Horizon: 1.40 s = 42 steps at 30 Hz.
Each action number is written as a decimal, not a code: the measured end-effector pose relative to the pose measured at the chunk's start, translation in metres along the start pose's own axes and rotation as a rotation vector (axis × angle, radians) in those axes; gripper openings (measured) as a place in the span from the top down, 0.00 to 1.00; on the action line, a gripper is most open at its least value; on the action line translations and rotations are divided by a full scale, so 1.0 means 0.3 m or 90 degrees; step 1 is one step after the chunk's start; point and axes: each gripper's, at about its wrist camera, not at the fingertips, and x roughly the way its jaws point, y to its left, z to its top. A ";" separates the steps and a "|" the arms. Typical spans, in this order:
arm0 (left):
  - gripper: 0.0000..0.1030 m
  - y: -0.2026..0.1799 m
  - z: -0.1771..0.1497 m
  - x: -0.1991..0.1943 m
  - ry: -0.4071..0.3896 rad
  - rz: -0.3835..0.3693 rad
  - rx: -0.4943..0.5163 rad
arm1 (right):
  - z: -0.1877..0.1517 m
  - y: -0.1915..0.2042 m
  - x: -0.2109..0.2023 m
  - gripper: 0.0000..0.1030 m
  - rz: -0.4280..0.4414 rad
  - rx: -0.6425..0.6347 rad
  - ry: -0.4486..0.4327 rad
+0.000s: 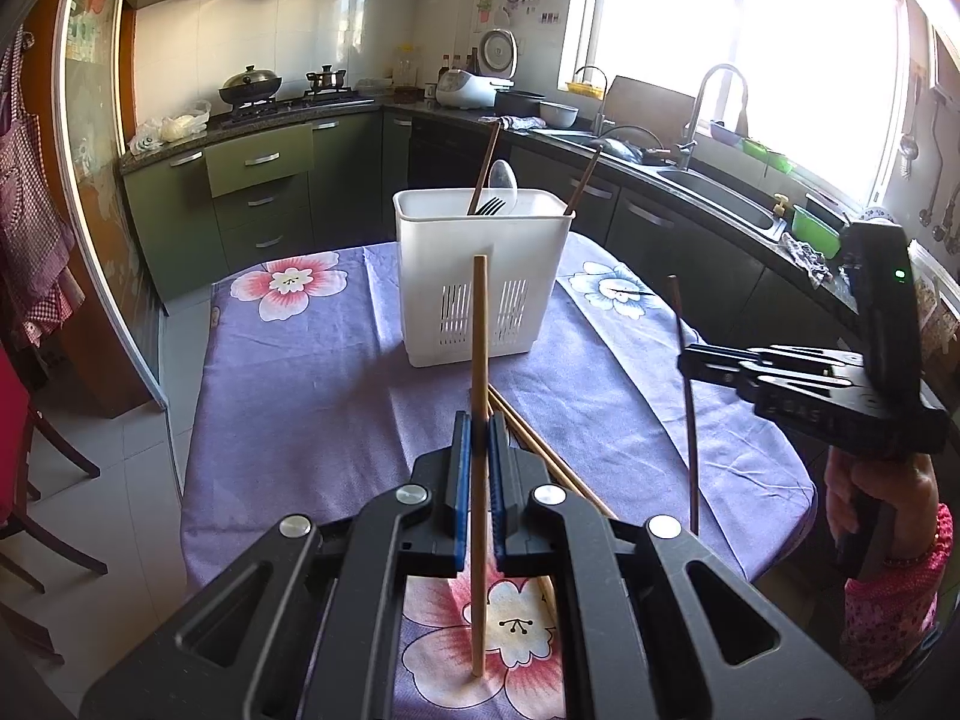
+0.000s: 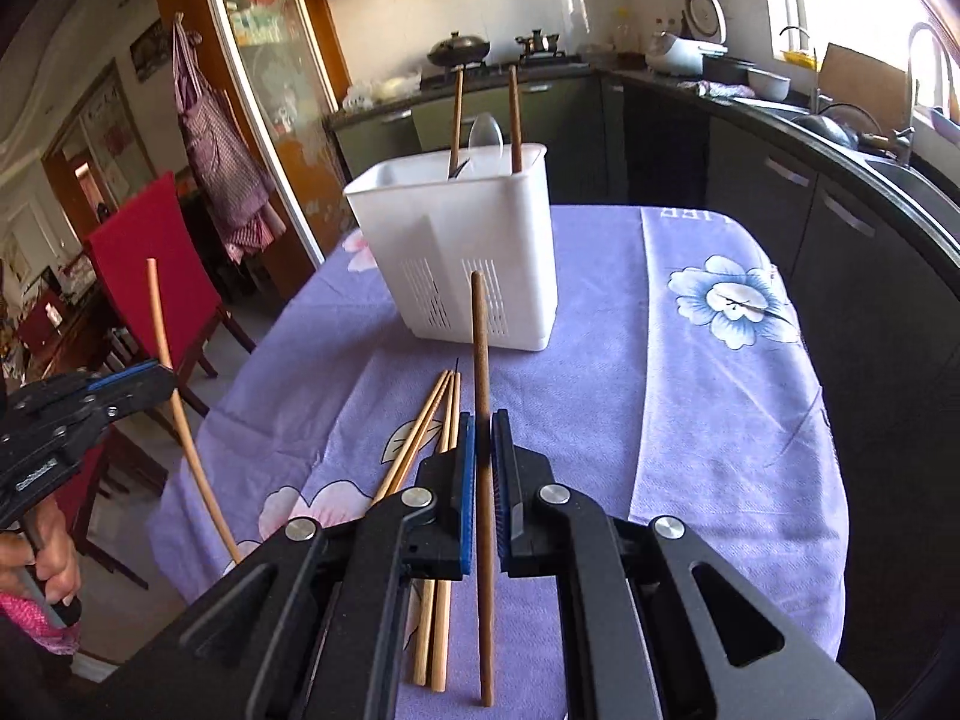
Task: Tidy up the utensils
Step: 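Carry both held chopsticks over the white caddy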
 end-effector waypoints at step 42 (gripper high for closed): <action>0.95 -0.031 0.329 -0.221 -0.113 -0.024 0.035 | 0.252 0.182 -0.377 0.94 0.027 -0.082 -0.213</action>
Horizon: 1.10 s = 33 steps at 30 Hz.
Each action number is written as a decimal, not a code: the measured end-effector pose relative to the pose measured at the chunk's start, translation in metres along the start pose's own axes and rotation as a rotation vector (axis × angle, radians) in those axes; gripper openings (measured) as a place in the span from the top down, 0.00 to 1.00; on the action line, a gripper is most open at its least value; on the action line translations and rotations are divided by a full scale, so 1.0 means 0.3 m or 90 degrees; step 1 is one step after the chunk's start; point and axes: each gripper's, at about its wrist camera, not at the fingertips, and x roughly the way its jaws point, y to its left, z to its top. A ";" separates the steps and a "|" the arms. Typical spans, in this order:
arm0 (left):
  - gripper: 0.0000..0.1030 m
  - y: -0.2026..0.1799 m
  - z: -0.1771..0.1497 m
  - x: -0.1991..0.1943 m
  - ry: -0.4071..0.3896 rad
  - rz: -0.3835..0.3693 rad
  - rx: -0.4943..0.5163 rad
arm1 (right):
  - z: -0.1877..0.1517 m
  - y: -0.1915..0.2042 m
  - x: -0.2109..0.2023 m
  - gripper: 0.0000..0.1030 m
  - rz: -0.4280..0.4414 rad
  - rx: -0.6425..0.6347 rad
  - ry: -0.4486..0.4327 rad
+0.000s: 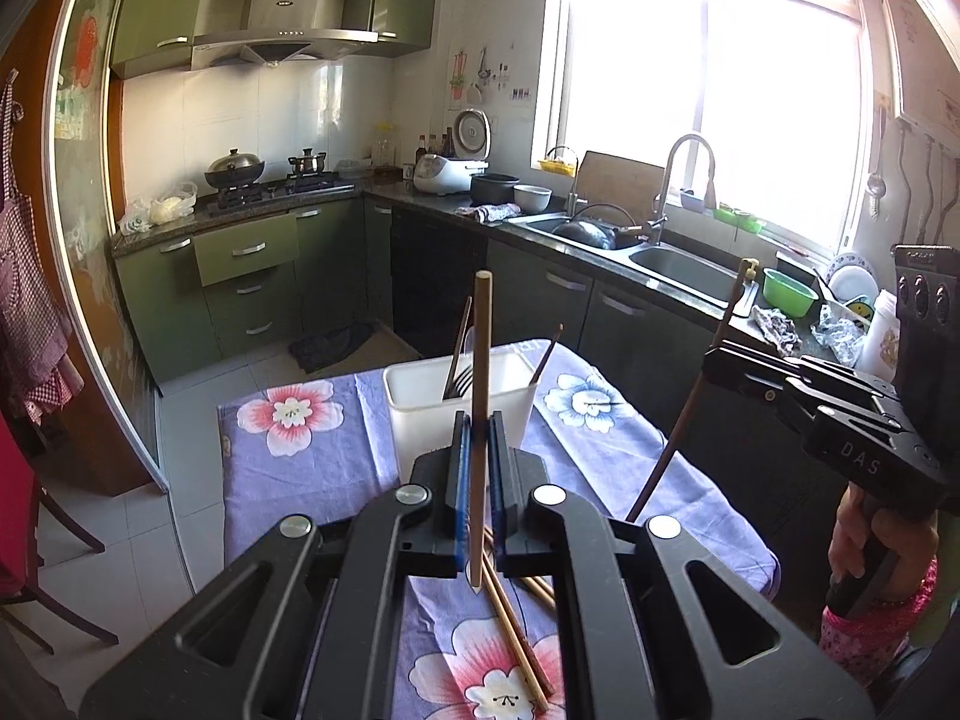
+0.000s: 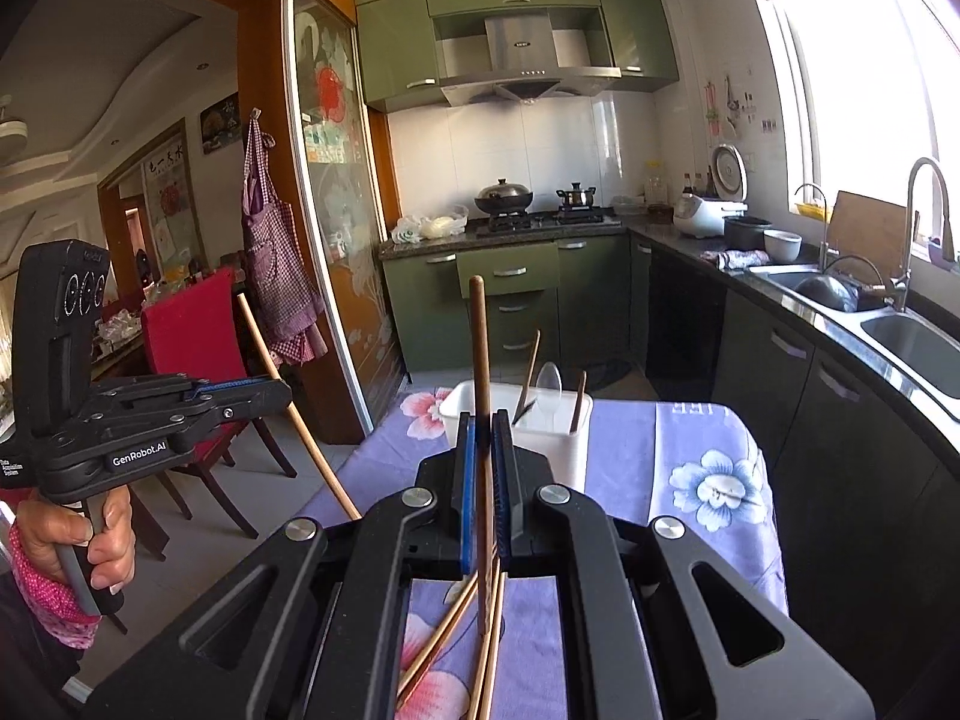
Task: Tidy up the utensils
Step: 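Carry both held chopsticks over the white caddy, then open both grippers to drop the chopsticks into the caddy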
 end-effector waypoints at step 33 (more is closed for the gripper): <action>0.94 0.156 0.193 0.571 0.060 0.027 -0.003 | 0.142 -0.151 0.673 0.84 -0.053 0.007 0.063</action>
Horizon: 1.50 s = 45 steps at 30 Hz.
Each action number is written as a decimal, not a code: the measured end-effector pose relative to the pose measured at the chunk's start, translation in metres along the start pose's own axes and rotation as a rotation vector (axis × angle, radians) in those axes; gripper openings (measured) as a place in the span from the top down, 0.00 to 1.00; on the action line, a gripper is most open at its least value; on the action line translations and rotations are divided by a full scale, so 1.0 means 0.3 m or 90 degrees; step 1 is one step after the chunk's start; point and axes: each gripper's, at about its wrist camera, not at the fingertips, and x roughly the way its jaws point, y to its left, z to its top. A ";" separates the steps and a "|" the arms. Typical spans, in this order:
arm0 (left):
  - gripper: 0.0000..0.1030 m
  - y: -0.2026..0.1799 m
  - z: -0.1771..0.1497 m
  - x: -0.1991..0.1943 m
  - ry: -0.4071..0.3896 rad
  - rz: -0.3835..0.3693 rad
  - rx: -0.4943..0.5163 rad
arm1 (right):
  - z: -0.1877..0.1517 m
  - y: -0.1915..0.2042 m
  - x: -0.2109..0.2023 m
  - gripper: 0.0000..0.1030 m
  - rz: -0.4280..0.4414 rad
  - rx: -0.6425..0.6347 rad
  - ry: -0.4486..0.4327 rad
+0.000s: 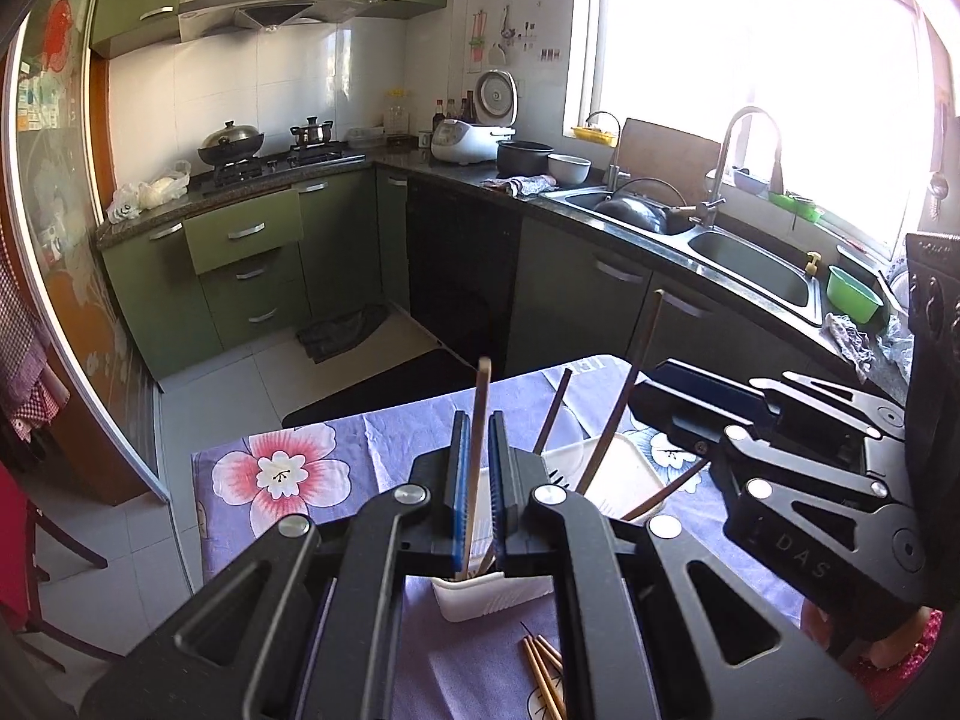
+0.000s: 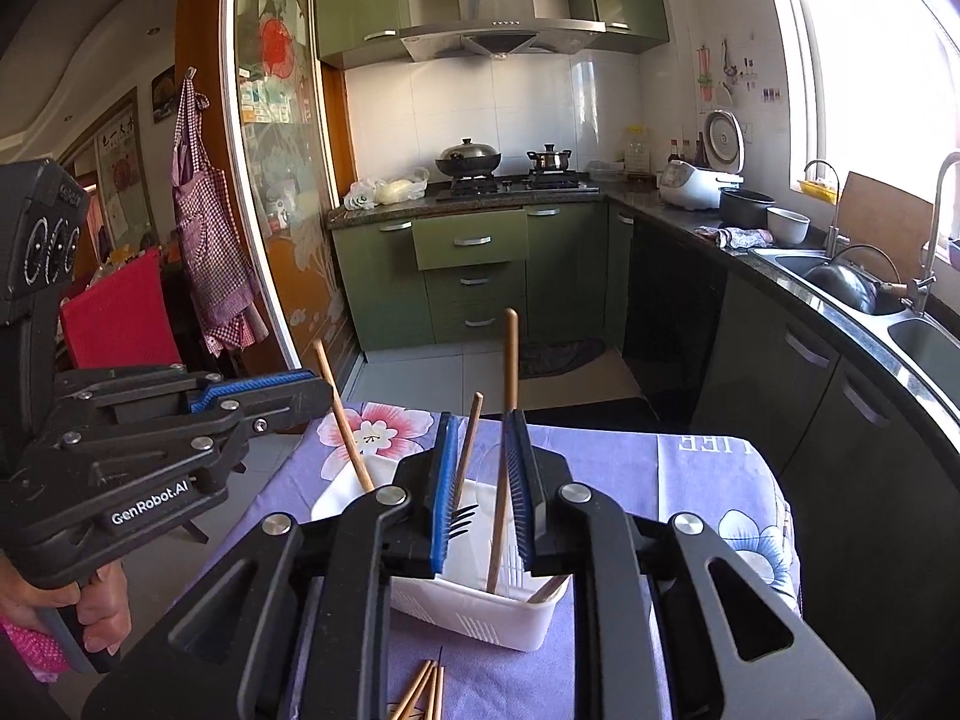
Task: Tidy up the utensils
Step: 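Open both grippers to drop the chopsticks into the caddy, then lower the left gripper onto another wooden chopstick and close it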
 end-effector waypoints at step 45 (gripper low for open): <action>0.69 -0.161 -0.631 0.288 0.342 0.048 -0.096 | -0.729 -0.248 -0.502 0.65 -0.024 0.189 0.071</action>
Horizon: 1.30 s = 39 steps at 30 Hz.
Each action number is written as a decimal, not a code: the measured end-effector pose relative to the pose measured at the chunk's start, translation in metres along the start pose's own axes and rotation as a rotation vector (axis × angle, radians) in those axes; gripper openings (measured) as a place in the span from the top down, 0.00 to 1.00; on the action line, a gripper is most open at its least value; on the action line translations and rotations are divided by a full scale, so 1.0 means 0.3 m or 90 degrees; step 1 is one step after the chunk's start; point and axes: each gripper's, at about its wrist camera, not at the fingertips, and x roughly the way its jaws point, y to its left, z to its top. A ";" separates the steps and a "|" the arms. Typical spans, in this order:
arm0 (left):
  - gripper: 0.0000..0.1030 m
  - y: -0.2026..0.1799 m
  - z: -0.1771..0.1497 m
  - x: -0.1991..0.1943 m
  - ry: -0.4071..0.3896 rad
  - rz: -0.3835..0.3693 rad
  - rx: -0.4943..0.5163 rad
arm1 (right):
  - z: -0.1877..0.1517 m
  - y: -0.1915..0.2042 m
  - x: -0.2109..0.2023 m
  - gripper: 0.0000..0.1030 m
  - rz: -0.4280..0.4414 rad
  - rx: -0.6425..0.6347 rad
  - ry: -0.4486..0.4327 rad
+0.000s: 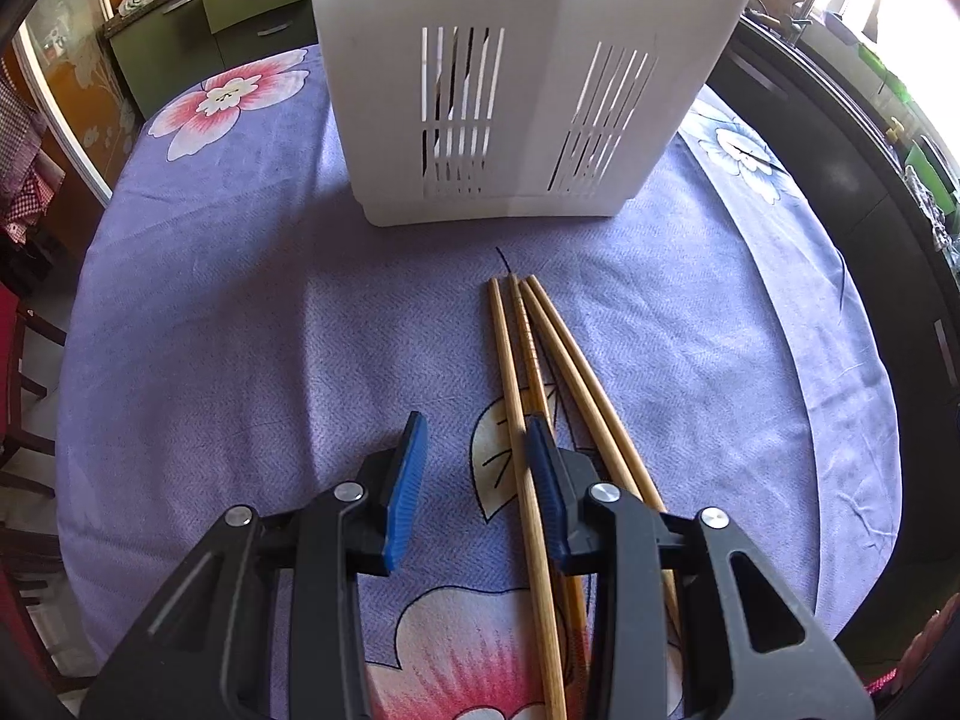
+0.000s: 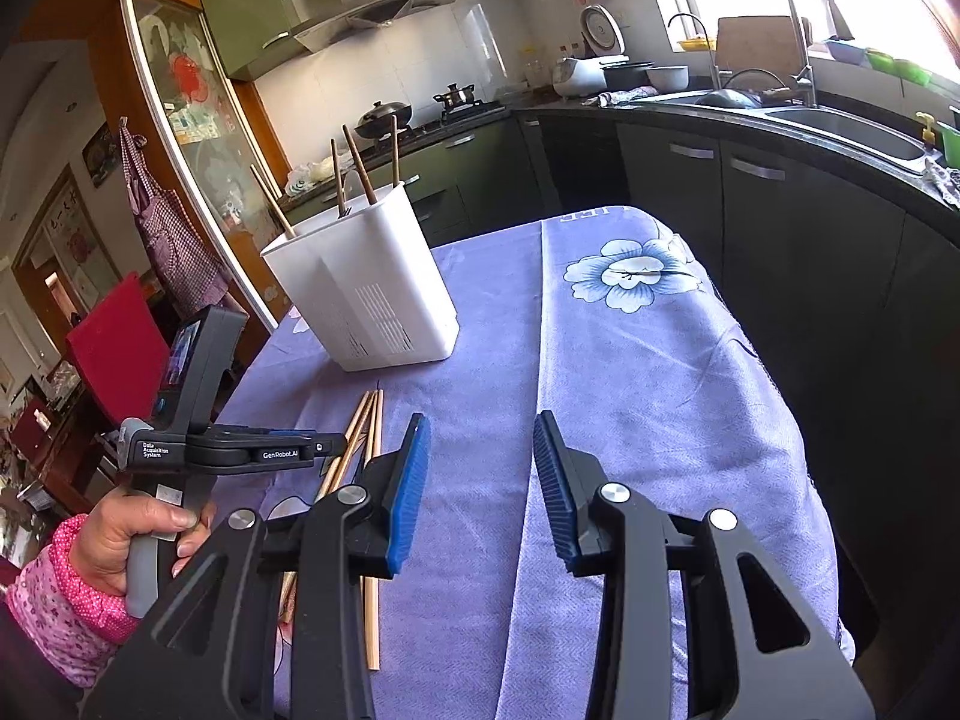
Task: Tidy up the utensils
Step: 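Lower the left gripper onto another wooden chopstick and close it, then grasp a wooden chopstick with the right gripper while the left gripper holds its chopstick raised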
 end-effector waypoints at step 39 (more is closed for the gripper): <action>0.95 0.016 -0.025 -0.195 -0.103 -0.020 0.018 | -0.007 -0.026 0.040 0.60 0.013 0.019 0.023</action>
